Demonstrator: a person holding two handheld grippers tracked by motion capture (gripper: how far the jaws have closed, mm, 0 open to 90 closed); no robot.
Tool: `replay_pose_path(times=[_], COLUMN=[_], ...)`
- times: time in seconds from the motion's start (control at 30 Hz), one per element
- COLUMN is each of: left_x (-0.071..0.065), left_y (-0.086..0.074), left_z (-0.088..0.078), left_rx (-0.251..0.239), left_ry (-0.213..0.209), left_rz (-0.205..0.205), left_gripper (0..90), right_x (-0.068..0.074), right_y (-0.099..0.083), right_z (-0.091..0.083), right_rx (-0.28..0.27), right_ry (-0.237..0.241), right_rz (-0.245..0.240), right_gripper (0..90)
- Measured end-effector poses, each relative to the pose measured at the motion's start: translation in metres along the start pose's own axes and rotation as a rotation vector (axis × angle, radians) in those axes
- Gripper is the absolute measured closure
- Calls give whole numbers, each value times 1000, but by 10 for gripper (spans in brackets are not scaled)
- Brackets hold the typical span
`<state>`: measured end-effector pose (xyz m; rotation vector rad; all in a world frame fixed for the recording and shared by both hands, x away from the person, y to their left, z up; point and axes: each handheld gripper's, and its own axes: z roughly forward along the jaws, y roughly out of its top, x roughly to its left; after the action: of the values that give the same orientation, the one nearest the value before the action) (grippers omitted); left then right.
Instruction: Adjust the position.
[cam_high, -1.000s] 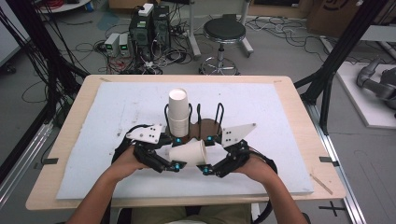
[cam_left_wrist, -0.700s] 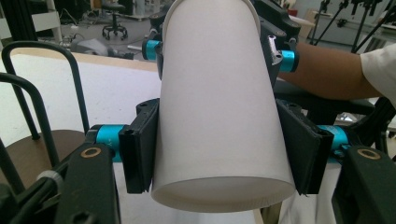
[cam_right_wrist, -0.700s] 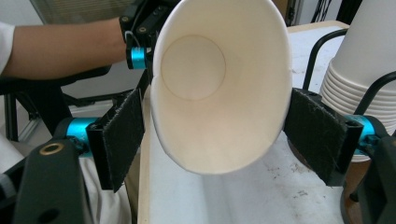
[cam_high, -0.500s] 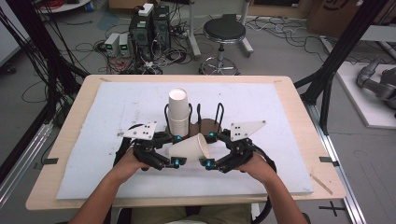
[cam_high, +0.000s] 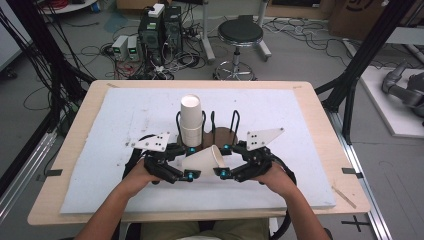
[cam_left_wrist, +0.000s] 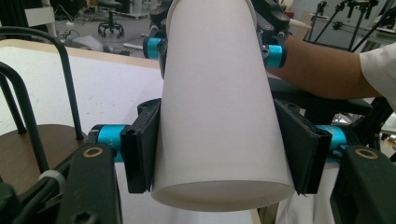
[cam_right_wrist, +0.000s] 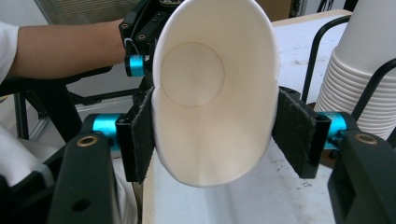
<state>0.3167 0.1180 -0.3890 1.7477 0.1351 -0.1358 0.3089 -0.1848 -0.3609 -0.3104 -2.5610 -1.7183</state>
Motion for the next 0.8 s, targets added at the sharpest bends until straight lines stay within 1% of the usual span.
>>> replay_pose_path(times=[0.03, 0.1, 0.13, 0.17, 0.2, 0.23, 0.27, 0.33, 0.43, 0.57, 0.7, 0.73, 0.8], left_x=[0, -1, -2, -3, -4, -6, -8, -11, -15, -17, -19, -19, -19], left_y=[0, 1, 3, 5, 7, 9, 10, 11, 11, 9, 8, 8, 8], left_z=[0, 1, 2, 2, 3, 3, 4, 7, 14, 23, 27, 27, 28], left_rx=[4, 31, 76, 114, 159, 204, 236, 292, 351, 405, 425, 426, 426], left_ry=[2, 17, 42, 71, 96, 117, 128, 131, 128, 127, 129, 129, 133], left_rz=[0, 5, 21, 29, 31, 47, 68, 99, 125, 138, 152, 152, 148], left_gripper=[369, 367, 360, 330, 274, 244, 241, 240, 240, 233, 231, 231, 235], right_x=[0, 0, 0, 2, 3, 5, 6, 9, 14, 17, 19, 20, 21], right_y=[0, 1, 2, 3, 4, 5, 6, 8, 11, 10, 10, 10, 10], right_z=[0, 0, 0, 1, 1, 2, 3, 6, 11, 17, 22, 24, 25], right_rx=[3, 14, 24, 47, 72, 103, 135, 185, 228, 265, 301, 310, 315], right_ry=[-1, -6, -12, -26, -39, -61, -79, -96, -101, -99, -103, -103, -96], right_rz=[-1, -12, -18, -37, -51, -74, -94, -122, -150, -171, -194, -203, -203], right_gripper=[370, 374, 374, 374, 374, 374, 374, 374, 374, 374, 374, 374, 374])
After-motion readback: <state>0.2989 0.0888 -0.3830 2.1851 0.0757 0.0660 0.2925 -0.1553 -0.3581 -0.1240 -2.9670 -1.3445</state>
